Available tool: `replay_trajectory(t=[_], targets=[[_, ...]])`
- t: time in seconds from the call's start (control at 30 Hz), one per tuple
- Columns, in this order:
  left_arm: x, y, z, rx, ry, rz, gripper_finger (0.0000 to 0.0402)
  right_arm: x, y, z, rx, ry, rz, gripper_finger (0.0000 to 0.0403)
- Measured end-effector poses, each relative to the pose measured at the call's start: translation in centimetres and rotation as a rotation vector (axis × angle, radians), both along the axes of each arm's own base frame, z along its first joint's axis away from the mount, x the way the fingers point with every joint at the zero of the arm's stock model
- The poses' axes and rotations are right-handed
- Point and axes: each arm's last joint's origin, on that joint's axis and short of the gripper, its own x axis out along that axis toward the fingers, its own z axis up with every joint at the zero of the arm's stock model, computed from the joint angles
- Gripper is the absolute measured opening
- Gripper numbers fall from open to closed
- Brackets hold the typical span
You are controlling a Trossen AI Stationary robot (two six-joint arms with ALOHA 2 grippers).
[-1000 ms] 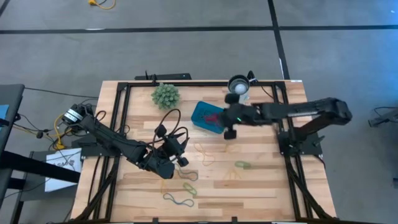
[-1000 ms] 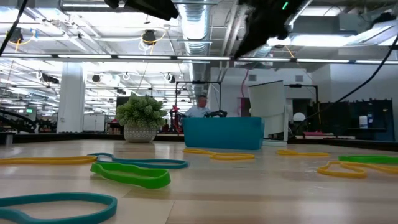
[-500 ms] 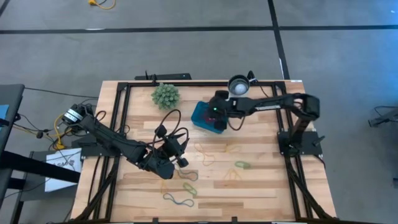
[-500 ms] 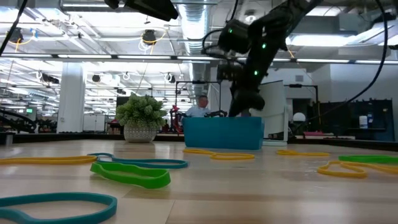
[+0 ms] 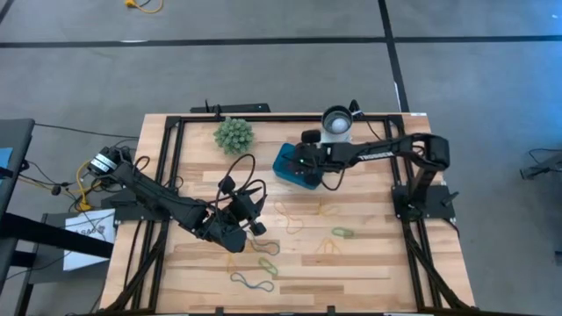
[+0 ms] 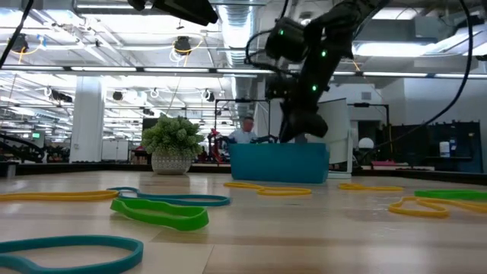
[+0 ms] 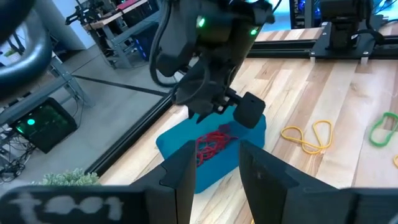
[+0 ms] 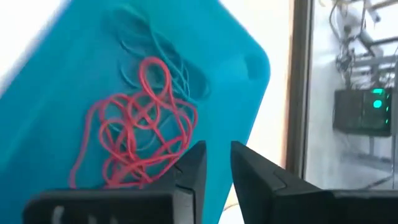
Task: Pick and place items into bin
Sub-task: Put the yellow rubber band into the blue bin
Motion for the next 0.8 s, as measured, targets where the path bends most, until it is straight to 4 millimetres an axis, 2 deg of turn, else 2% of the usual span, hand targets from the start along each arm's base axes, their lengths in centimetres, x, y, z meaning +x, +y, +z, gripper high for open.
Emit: replay_trajectory(t=[0.23, 0.43, 0.57, 0.67, 0.73, 0.8], targets=[[-0.1, 0.0, -0.1, 0.001, 0.007, 0.003, 0.0109, -0.4, 2.1, 2.9, -0.002, -0.098, 0.038, 0.0084], [-0.4, 0.2, -0.5, -0.019, 0.016, 0.026, 0.0109, -2.8, 4.7, 7.9, 0.115, -0.288, 0.038, 0.0073], [-1.3, -0.1, -0.9, -0.025, 0.023, 0.051, 0.0109, -6.2, 6.2, 12.9, 0.293, -0.518, 0.026, 0.0067], [-2.3, -0.6, -1.3, -0.035, 0.027, 0.069, 0.0109, -9.4, 7.5, 15.3, 0.445, -0.592, 0.067, 0.0066], [-3.0, -1.0, -1.6, -0.050, 0.021, 0.078, 0.0109, -11.4, 8.5, 15.6, 0.533, -0.637, 0.115, 0.0066], [-3.9, -1.4, -1.8, -0.051, 0.005, 0.089, 0.0109, -13.2, 9.7, 14.5, 0.589, -0.632, 0.154, 0.0066]])
